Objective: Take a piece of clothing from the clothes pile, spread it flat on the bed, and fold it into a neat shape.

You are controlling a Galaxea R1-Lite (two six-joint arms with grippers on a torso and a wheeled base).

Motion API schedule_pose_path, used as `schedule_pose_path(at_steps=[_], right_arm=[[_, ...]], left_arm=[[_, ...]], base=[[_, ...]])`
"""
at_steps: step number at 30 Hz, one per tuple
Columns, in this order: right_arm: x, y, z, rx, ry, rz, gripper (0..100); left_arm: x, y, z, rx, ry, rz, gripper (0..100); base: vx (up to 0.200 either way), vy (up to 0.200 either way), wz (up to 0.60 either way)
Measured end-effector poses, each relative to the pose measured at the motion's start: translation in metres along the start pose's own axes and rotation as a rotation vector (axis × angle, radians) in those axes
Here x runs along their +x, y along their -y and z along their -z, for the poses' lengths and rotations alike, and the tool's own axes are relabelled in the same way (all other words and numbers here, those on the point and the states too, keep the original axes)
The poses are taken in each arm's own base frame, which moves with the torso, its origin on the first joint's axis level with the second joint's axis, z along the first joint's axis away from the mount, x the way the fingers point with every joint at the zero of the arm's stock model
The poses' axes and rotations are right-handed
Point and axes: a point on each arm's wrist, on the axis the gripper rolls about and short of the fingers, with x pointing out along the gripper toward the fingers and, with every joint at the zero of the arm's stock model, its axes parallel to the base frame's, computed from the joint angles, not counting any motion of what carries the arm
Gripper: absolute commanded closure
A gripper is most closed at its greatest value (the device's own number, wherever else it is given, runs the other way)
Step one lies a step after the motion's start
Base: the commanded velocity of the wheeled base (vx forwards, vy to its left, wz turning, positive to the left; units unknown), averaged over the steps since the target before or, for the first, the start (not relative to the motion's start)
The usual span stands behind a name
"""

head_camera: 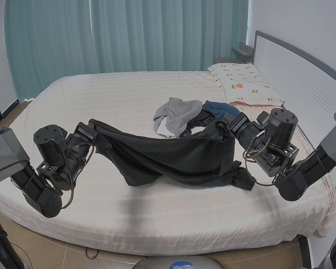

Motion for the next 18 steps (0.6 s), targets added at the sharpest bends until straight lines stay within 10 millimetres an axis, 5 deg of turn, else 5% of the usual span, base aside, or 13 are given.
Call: schedule_pose_path(at_steps=[18], right_arm=[[-0.004, -0.012, -0.012, 0.032, 0.114, -0.073, 100]], left_arm=[[-0.003, 0.006, -0.005, -0.006, -0.008, 0.036, 100]], base=[[0.0, 0.2, 0.0]])
